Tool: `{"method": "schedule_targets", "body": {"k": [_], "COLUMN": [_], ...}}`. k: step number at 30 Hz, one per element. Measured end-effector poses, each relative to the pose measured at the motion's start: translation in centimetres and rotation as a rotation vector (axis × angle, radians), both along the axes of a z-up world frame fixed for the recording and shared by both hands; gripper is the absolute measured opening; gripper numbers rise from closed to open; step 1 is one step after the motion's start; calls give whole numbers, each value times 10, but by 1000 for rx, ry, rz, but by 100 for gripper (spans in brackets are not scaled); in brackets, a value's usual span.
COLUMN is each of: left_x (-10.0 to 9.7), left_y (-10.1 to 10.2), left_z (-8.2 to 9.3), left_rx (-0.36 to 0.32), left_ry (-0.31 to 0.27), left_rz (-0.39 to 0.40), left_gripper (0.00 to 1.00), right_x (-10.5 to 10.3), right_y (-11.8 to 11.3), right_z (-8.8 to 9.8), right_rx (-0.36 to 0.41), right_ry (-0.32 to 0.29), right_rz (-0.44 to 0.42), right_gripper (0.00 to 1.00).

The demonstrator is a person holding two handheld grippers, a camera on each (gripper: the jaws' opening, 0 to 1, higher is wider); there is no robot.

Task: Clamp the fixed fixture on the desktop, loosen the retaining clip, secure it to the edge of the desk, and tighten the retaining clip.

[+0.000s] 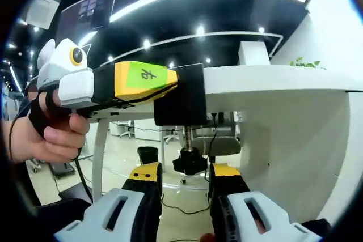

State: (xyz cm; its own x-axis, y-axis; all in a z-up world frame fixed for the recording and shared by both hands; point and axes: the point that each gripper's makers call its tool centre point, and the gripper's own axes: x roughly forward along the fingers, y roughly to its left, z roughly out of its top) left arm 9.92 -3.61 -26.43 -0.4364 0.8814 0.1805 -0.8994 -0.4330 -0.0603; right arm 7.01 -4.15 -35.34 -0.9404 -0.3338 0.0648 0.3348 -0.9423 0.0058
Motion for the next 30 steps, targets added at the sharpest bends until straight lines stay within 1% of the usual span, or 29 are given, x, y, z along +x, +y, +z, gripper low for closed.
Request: {"method": "schedule_targets", "body": {"k": [1,2,4,8,9,11,14,15,17,21,23,27,28,30], "left_x": [0,0,0,-1,-1,-1,-1,-1,-2,-2,-2,-2,-2,-1], "left_y": [0,1,1,1,2,2,4,4,5,7,7,9,9,10], "left_z": [0,0,0,2,4,4,6,6,5,2,2,2,2,1], "left_rx": [0,0,-1,14,24,24,31,31,24,20,18,21,20,19], "left_ry": [1,3,5,1,-2,1,-2,-3,-3,1,0,0,0,1], "left_rz": [-3,-4,-6,-10,-12,-13,-18,-18,-19,-19,-19,-23,-24,-25], "left_gripper": [1,1,1,1,1,1,1,1,1,1,1,1,1,1], "right_x": [-1,-2,-8,-14,-15,-14,-12,-11,-11,-11,-10,-11,-11,-10], "right_y": [-1,-1,0,2,2,1,-2,-2,1,3,3,1,1,4], "right_z": [1,1,1,2,2,2,2,2,1,0,0,0,1,0], "right_rx": [19,21,20,17,34,35,44,67,62,72,70,75,77,80], "right_ry": [5,9,1,-9,-1,-2,7,33,39,70,73,73,73,53], "right_rz": [-12,-13,-28,-49,-51,-45,1,28,60,195,261,368,379,361], "right_gripper": [33,33,32,23,22,22,22,22,22,22,22,22,22,22]}}
